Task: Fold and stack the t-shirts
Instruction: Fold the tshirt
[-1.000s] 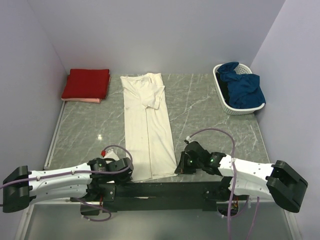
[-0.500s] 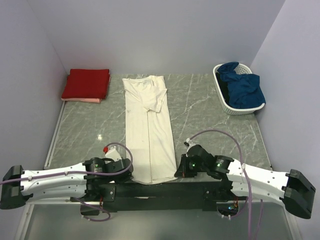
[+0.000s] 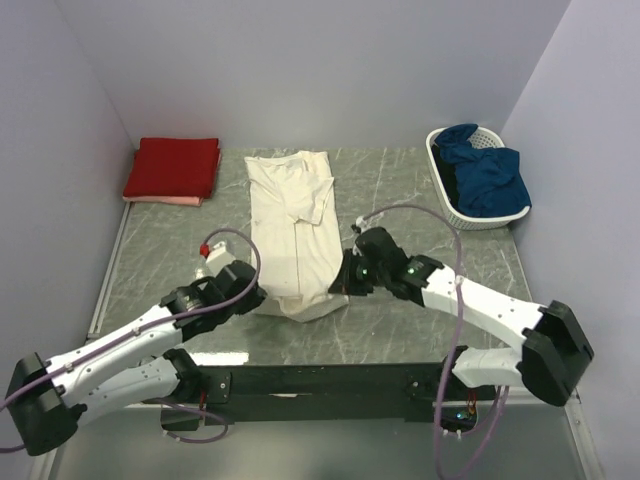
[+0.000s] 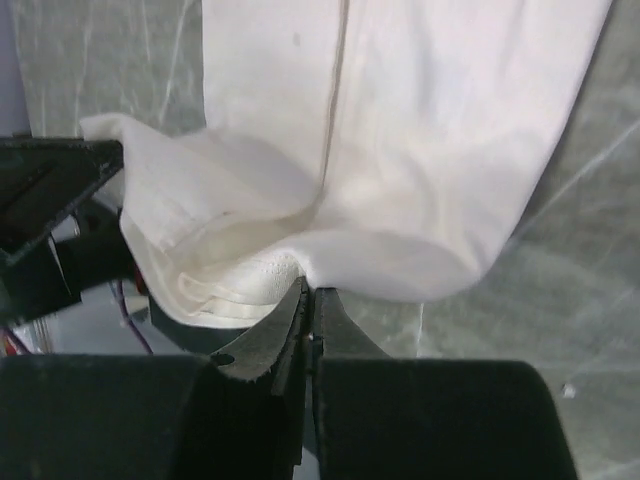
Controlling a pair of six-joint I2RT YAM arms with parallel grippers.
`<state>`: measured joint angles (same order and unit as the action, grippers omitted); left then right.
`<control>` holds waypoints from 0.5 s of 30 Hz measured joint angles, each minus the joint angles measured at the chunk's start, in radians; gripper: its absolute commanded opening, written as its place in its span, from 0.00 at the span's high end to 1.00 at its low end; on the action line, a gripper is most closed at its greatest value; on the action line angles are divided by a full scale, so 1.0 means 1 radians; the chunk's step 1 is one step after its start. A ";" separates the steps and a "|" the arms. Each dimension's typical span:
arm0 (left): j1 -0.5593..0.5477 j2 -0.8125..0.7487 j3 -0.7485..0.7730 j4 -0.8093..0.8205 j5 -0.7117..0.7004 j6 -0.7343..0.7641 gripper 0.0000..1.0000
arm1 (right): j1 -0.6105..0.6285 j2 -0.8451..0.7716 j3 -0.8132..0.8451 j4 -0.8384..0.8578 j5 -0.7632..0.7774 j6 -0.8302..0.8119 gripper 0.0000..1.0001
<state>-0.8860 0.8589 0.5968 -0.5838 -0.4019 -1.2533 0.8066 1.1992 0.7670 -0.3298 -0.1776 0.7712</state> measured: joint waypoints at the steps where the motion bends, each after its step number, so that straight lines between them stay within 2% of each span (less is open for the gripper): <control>1: 0.030 0.019 0.004 0.025 0.008 0.030 1.00 | -0.021 0.031 0.028 0.002 -0.003 -0.012 1.00; 8: 0.180 0.206 0.072 0.187 0.055 0.169 1.00 | -0.148 0.224 0.148 0.037 -0.023 -0.065 1.00; 15: 0.317 0.385 0.130 0.309 0.102 0.202 1.00 | -0.236 0.431 0.297 0.056 -0.042 -0.099 1.00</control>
<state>-0.5690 1.2438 0.7269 -0.2745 -0.2996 -1.0512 0.5709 1.6299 1.0637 -0.2733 -0.2195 0.6720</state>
